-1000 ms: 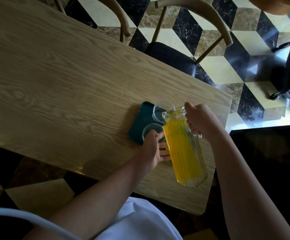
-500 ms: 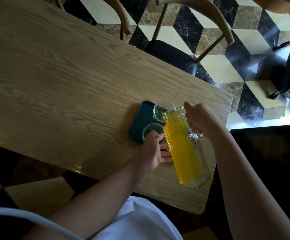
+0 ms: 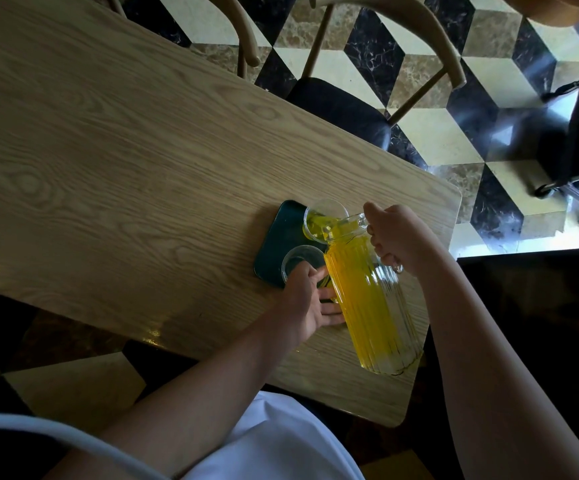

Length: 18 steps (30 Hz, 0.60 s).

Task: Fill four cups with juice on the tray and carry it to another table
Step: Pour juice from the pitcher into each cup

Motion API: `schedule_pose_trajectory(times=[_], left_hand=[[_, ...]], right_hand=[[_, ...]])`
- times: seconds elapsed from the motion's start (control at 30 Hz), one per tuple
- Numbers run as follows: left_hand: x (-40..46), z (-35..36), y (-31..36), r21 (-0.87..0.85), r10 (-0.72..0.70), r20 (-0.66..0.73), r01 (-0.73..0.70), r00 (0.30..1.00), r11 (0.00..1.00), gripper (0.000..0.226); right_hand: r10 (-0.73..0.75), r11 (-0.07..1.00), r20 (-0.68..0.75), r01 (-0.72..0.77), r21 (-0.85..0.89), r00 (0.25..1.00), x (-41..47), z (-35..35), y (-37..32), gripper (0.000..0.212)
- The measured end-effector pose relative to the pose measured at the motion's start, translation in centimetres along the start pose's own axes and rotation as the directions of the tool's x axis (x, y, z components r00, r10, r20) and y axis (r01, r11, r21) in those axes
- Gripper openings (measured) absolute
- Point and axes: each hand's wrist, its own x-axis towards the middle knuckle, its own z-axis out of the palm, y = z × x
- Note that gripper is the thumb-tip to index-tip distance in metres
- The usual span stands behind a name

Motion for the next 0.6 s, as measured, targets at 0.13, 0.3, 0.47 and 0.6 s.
schedule_pose_trajectory(times=[0.13,0.3,0.47,0.6], left_hand=[[-0.15,0.0,0.05,-0.002,0.003,-0.003,-0.003,1.0,1.0,0.06],[-0.26,-0.01,0.12,-0.007,-0.004,-0.006,0.004,1.0,1.0,0.061],[-0.17,0.04,0.13,-0.01,-0.012,-0.014,0.011,1.0,1.0,0.063],[-0.32,-0.07,-0.02,-0.008,-0.013,-0.012,0.013,1.0,1.0,0.066]], right_hand=[[0.022,1.0,0.005,-0.022,-0.001,1.0,-0.14,-0.07,-0.35,0.034],[0.033,0.999,0.001,-0.033,-0.006,0.999,-0.13,-0.05,-0.52,0.035],[0.054,0.999,0.007,-0.054,-0.005,0.999,-0.18,-0.11,-0.65,0.033],[0.034,0.999,0.003,-0.034,-0.007,0.999,-0.12,-0.11,-0.5,0.038]])
